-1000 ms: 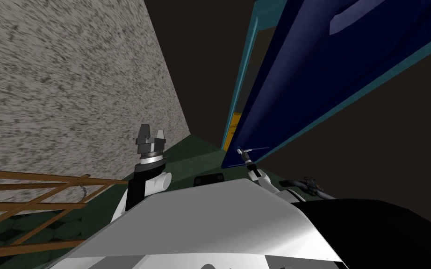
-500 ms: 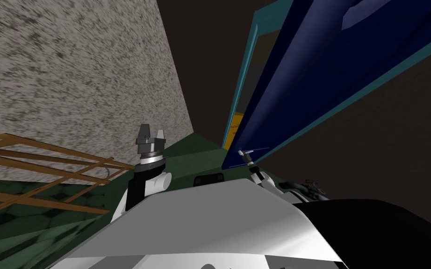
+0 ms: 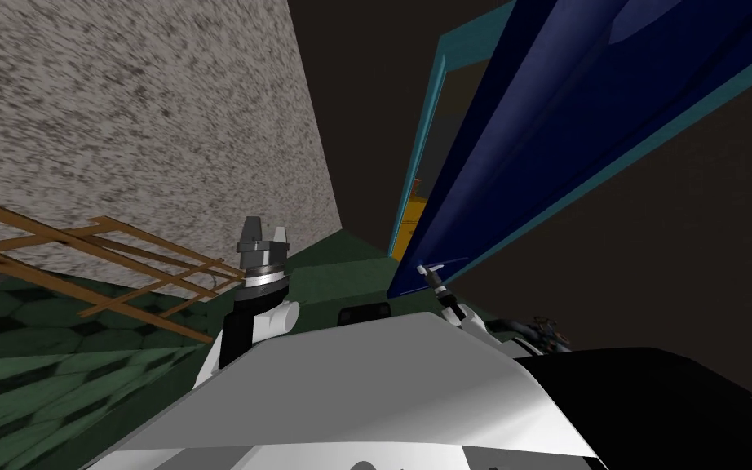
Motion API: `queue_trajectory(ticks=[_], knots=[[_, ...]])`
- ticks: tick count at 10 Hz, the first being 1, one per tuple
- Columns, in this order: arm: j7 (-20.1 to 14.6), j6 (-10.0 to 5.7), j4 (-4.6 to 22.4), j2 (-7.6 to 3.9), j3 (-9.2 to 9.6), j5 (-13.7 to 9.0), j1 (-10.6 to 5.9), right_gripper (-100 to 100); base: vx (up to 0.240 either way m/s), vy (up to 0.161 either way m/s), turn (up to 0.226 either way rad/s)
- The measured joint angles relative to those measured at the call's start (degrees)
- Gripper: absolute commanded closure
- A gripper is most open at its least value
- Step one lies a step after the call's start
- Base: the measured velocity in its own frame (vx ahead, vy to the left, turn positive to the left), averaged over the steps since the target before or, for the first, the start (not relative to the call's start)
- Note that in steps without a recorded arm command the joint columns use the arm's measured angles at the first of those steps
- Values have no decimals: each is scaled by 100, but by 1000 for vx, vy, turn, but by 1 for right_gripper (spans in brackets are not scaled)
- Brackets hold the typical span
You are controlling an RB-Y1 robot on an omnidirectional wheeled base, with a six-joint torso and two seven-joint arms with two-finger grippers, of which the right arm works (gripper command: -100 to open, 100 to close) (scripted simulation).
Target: Pull the door open
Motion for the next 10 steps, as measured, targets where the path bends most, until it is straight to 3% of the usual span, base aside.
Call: queue_trajectory(ticks=[8,10], knots=[[-104,-565,191,-176,70,-53,293,100,-185,-81,168],[-143,-814,410,-207,101,-57,302,100,-185,-72,160]])
